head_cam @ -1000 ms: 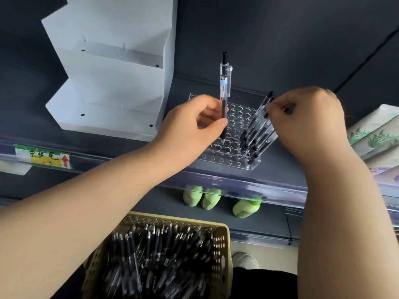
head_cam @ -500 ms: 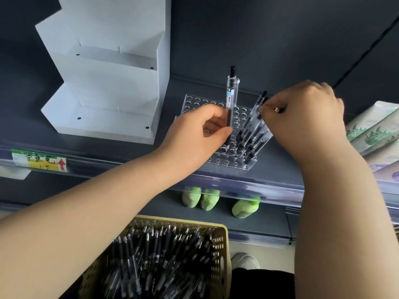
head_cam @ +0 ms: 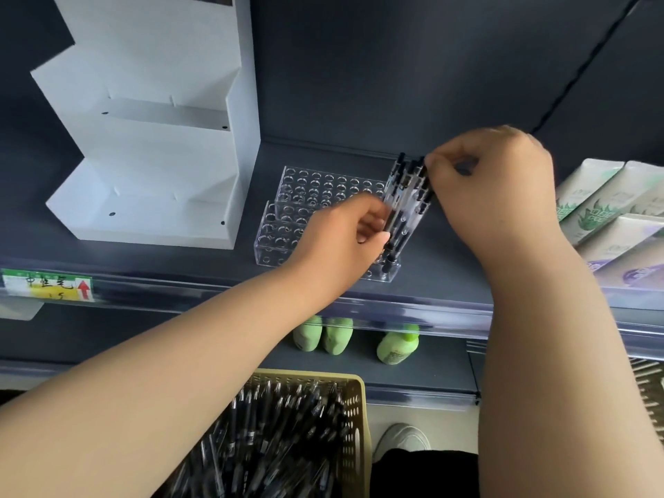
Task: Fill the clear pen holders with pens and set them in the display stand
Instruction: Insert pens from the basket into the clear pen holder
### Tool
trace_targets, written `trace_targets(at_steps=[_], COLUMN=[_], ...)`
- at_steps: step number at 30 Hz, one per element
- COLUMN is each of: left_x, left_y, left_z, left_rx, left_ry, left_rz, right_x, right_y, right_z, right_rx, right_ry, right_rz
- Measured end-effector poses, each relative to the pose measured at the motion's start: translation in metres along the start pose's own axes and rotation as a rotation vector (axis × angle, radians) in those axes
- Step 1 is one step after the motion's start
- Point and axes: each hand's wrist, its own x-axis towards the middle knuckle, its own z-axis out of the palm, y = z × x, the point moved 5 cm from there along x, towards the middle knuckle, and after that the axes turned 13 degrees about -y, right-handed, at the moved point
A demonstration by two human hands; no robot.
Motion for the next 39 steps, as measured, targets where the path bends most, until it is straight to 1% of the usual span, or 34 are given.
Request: trace_targets(at_steps=[3,7,12,17,23,28,31,34,37,39], left_x=[0.002,0.001,-0.002,-0.004,-0.003,-0.019,-0.038,-0.067,-0.1,-0.124], left_y=[-0.005,-0.011,-0.013,-0.015,-0.015,-0.003,0.01,0.02,0.017,0.003], left_z=[0.001,0.006,0.007,0.009,0.005,-0.019,-0.034,-0.047,-0.058,-0.06], left_rx=[0.072,0.257,0.254,0.254,0.259,0.29,0.378,0.49,0.622,0.717], left_ry=[-0.033,-0.102,-0.107,-0.106,-0.143,-0.084,-0.075,-0.082,-0.135,-0.202], left_rz=[-0.064,-0.148,-0.2,-0.203,-0.236,-0.215,-0.147,-0.085,-0.095,-0.136], right_x=[-0.001,-0.002,-0.004,-0.007,-0.014,-0.031,-0.049,-0.068,-0.09,-0.109], right_y=[0.001,0.003,0.008,0.009,0.0,-0.013,-0.025,-0.042,-0.055,-0.061], right_z=[-0.002,-0.004,-0.008,-0.01,-0.006,0.003,0.011,0.023,0.043,0.063], right_rx=[0.022,0.046,0.055,0.071,0.047,0.056,0.031,-0.034,-0.059,-0.071], right_ry=[0.009,0.012,0.013,0.006,-0.049,-0.088,-0.098,-0.134,-0.214,-0.313], right_rz=[0.002,0.01,0.034,0.035,-0.025,-0.062,-0.074,-0.124,-0.159,-0.152])
